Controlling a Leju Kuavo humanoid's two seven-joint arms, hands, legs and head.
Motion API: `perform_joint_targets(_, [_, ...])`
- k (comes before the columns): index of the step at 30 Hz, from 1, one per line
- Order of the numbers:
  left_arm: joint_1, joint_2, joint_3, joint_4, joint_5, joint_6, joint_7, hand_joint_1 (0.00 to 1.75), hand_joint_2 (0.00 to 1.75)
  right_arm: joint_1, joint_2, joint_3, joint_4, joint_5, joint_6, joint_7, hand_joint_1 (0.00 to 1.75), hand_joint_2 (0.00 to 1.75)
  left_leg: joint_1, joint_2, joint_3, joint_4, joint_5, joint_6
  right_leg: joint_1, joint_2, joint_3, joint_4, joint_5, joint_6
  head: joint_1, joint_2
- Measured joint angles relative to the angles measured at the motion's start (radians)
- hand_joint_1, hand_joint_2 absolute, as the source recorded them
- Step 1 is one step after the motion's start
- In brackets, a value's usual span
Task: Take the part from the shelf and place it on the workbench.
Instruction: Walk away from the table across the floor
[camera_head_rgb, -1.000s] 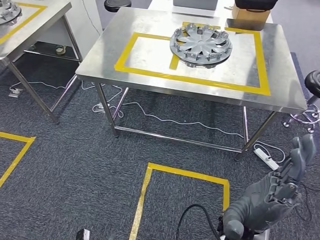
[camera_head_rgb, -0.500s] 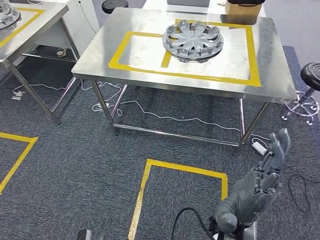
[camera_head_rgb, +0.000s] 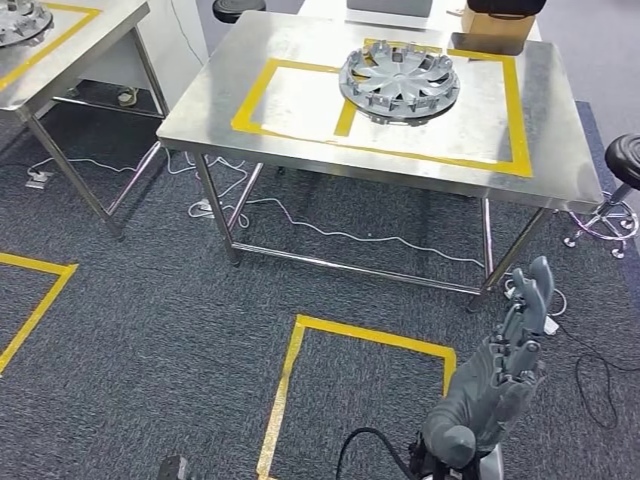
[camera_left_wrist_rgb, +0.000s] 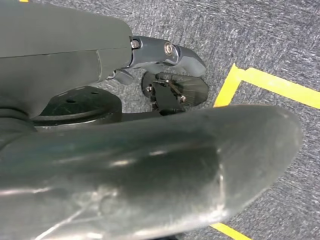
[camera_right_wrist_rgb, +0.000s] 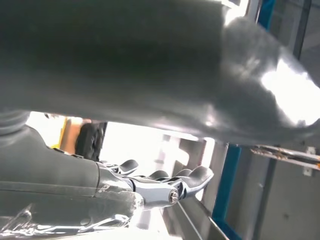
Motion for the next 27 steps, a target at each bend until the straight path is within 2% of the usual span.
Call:
perform_joint_targets(1, [0.0,0.001,0.0,0.0,0.0,-0.001,0.0,0.0,0.0,-0.003,-0.006,0.011,0.001,-0.002,0.0,0.001,0.0,0.0,-0.002,-0.001,-0.002,0.004,-0.001,-0.005,-0.001,0.002,0.024,-0.051,0.016,-0.003,-0.001,0.0])
perform_joint_targets(2, [0.0,0.001,0.0,0.0,0.0,-0.001,0.001,0.0,0.0,-0.005,-0.009,0.018,0.002,-0.002,0.0,-0.005,0.0,0.0,-0.004,-0.001,-0.005,0.007,0.0,-0.01,-0.001,0.004,0.036,-0.077,0.021,-0.007,-0.001,0.0])
perform_joint_targets(5, [0.0,0.002,-0.001,0.0,0.0,-0.002,0.005,0.0,0.0,-0.006,-0.011,0.023,0.003,-0.005,0.0,-0.026,0.0,0.0,-0.002,-0.001,-0.012,0.011,0.001,-0.025,0.002,0.009,0.03,-0.077,0.024,-0.027,-0.002,0.0])
perform_joint_targets(6, [-0.001,0.002,-0.001,0.0,-0.001,-0.002,0.006,0.0,0.0,-0.007,-0.011,0.024,0.003,-0.003,0.0,-0.029,0.0,0.0,-0.001,-0.001,-0.019,0.025,-0.011,-0.03,0.001,0.009,0.029,-0.078,0.026,-0.034,-0.003,0.0])
perform_joint_targets(8, [-0.001,0.002,-0.002,0.0,-0.002,-0.003,0.007,0.0,0.0,-0.007,-0.01,0.024,0.003,0.009,0.0,-0.033,0.0,0.0,0.0,0.0,-0.061,0.115,-0.069,-0.039,-0.002,0.008,0.025,-0.08,0.031,-0.044,-0.005,0.0])
perform_joint_targets(10, [0.0,0.002,-0.004,0.0,-0.004,-0.004,0.008,0.0,0.0,-0.005,-0.007,0.019,0.0,0.029,0.0,-0.035,0.0,0.0,0.0,0.0,-0.127,0.254,-0.133,-0.043,-0.001,0.007,0.019,-0.08,0.033,-0.049,-0.006,0.0])
perform_joint_targets(11, [0.001,0.002,-0.005,0.0,-0.004,-0.004,0.008,0.0,0.0,-0.004,-0.005,0.015,-0.002,0.039,0.0,-0.035,0.0,0.0,0.0,0.0,-0.147,0.297,-0.143,-0.043,-0.001,0.007,0.016,-0.08,0.035,-0.049,-0.007,0.0])
perform_joint_targets(12, [0.001,0.002,-0.007,0.0,-0.004,-0.004,0.009,0.0,0.0,-0.003,-0.002,0.011,-0.005,0.048,0.0,-0.035,0.0,0.0,0.0,0.0,-0.149,0.302,-0.133,-0.042,0.0,0.008,0.015,-0.079,0.035,-0.05,-0.007,0.0])
perform_joint_targets(13, [0.002,0.002,-0.009,0.0,-0.004,-0.004,0.009,0.0,0.0,-0.003,0.001,0.007,-0.007,0.054,0.0,-0.035,0.0,0.0,0.0,0.0,-0.131,0.269,-0.106,-0.04,0.0,0.008,0.015,-0.079,0.036,-0.049,-0.007,0.0])
perform_joint_targets(15, [0.001,0.002,-0.014,0.0,-0.004,-0.005,0.009,0.0,0.0,-0.002,0.005,0.001,-0.011,0.06,0.0,-0.035,0.0,0.0,0.0,0.0,-0.061,0.136,-0.038,-0.034,0.001,0.009,0.016,-0.078,0.037,-0.045,-0.007,0.0])
perform_joint_targets(16, [0.0,0.002,-0.015,0.0,-0.004,-0.005,0.009,0.0,0.0,-0.002,0.007,-0.001,-0.013,0.062,0.0,-0.035,0.0,0.0,0.0,0.0,-0.03,0.075,-0.019,-0.03,0.004,0.01,0.014,-0.076,0.036,-0.041,-0.007,0.0])
perform_joint_targets(17, [-0.001,0.002,-0.016,0.0,-0.004,-0.005,0.009,0.0,0.0,-0.002,0.008,-0.004,-0.015,0.063,0.0,-0.035,0.0,0.0,0.0,-0.001,-0.013,0.036,-0.012,-0.027,0.006,0.01,0.011,-0.074,0.036,-0.036,-0.007,0.0])
perform_joint_targets(20, [0.0,0.001,-0.017,0.0,-0.004,-0.005,0.009,0.0,0.0,-0.002,0.009,-0.008,-0.018,0.066,0.0,-0.035,0.0,0.0,-0.001,-0.002,-0.01,0.016,-0.014,-0.012,0.006,0.01,0.005,-0.074,0.037,-0.019,-0.006,0.0])
perform_joint_targets(21, [0.001,0.001,-0.017,0.0,-0.004,-0.005,0.009,0.0,0.0,-0.001,0.01,-0.009,-0.019,0.066,0.0,-0.035,0.0,0.0,0.001,-0.002,-0.01,0.015,-0.012,-0.006,0.005,0.009,0.001,-0.065,0.028,-0.013,-0.004,0.0])
perform_joint_targets(22, [0.001,0.001,-0.017,0.0,-0.004,-0.005,0.009,0.0,0.0,-0.001,0.01,-0.009,-0.021,0.066,0.0,-0.035,0.0,0.0,0.003,-0.001,-0.009,0.013,-0.01,-0.001,0.005,0.008,-0.011,-0.038,0.009,-0.008,-0.001,0.0])
perform_joint_targets(23, [0.001,0.001,-0.017,0.0,-0.004,-0.005,0.009,0.0,0.0,-0.001,0.01,-0.01,-0.022,0.066,0.0,-0.035,0.0,0.0,0.004,-0.001,-0.009,0.012,-0.009,0.003,0.005,0.008,-0.033,0.011,-0.021,-0.004,0.002,0.0])
perform_joint_targets(25, [0.001,0.001,-0.017,0.0,-0.004,-0.005,0.009,0.0,0.0,-0.001,0.011,-0.01,-0.022,0.066,0.0,-0.035,0.0,0.87,0.003,0.001,-0.009,0.012,-0.009,0.006,0.004,0.007,-0.095,0.152,-0.089,0.002,0.006,0.0])
perform_joint_targets(26, [0.001,0.001,-0.017,0.0,-0.004,-0.005,0.009,0.0,0.0,-0.001,0.011,-0.011,-0.022,0.067,0.0,-0.035,0.0,1.31,0.003,0.002,-0.009,0.013,-0.009,0.006,0.004,0.007,-0.119,0.205,-0.106,0.004,0.006,0.0])
perform_joint_targets(27, [0.002,0.001,-0.017,0.0,-0.005,-0.005,0.009,0.0,0.0,-0.001,0.011,-0.011,-0.022,0.068,0.0,-0.035,0.0,1.75,0.003,0.002,-0.009,0.013,-0.009,0.006,0.004,0.007,-0.126,0.222,-0.102,0.005,0.007,0.0])
